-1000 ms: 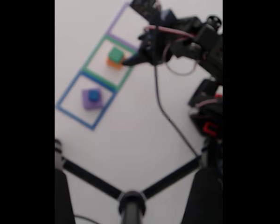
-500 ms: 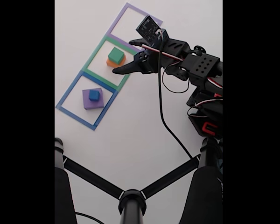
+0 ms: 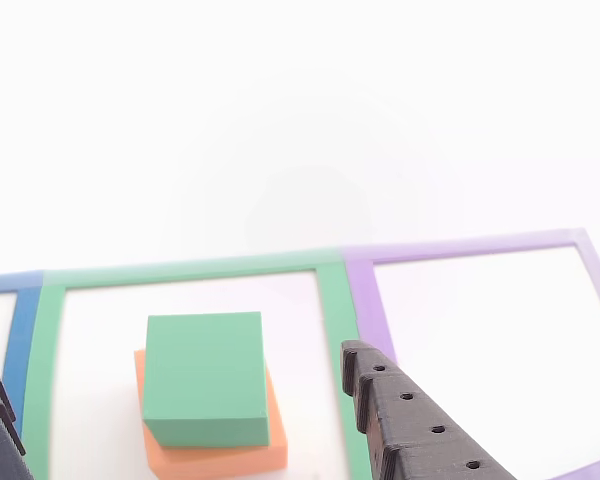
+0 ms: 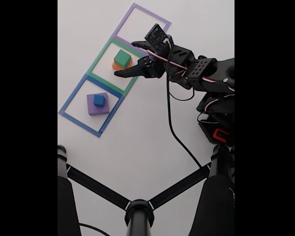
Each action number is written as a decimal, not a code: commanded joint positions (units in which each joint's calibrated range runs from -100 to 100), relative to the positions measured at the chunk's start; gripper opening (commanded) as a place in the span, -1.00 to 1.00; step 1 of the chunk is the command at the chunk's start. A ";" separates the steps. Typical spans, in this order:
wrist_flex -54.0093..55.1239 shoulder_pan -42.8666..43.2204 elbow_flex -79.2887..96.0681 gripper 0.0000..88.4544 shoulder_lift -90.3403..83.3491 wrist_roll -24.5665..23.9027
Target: Tower of hanoi
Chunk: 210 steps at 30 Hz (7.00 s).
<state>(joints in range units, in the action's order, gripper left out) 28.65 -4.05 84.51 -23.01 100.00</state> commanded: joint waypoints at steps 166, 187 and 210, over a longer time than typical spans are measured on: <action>17.69 -16.27 -19.22 -0.75 33.98 0.00; 0.36 -16.80 -17.40 -0.37 16.52 0.00; -101.38 -2.01 -60.29 -0.98 -22.03 0.00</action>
<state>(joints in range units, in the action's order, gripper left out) -71.19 -10.03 28.02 -41.41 100.00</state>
